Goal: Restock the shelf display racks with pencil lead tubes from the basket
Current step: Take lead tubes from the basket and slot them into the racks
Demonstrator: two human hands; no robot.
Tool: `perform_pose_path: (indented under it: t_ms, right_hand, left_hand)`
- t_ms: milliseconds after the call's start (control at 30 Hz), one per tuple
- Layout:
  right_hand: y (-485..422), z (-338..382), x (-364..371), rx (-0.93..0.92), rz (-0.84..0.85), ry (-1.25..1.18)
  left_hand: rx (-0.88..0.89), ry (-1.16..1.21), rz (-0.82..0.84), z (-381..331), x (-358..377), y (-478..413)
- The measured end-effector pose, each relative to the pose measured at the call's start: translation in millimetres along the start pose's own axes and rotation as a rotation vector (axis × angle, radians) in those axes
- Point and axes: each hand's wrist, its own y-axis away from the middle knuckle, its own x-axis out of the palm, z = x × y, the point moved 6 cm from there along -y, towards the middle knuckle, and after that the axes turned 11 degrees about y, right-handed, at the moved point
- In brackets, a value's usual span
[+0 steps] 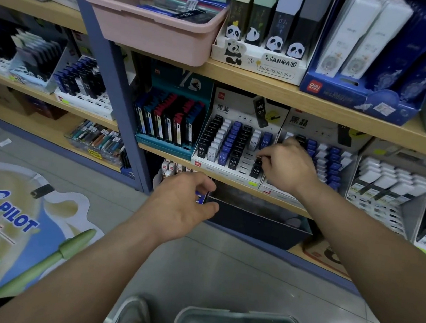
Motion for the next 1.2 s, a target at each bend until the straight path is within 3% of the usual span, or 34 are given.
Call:
perform_pose_path:
  t_ms: [267, 467, 700, 867, 1000, 1200]
  right_hand:
    - [73, 7, -36, 0.015, -0.120, -0.159]
    - [178, 1, 16, 0.064, 0.159, -0.404]
    - [295, 3, 126, 0.141, 0.452, -0.496]
    - [340, 8, 206, 0.178, 0.675, -0.476]
    - [350, 32, 267, 0.158, 0.828, -0.472]
    - [359, 41, 345, 0.329, 0.833, -0.430]
  left_hand:
    - [0.025, -0.101, 0.078, 1, 26, 15]
    - [0.012, -0.263, 0.244, 29, 79, 67]
    - [-0.123, -0.352, 0.382, 104, 151, 136]
    - [-0.188, -0.437, 0.318, 160, 165, 154]
    - [-0.281, -0.336, 0.237, 198, 159, 149]
    - [-0.316, -0.286, 0.199, 220, 162, 140]
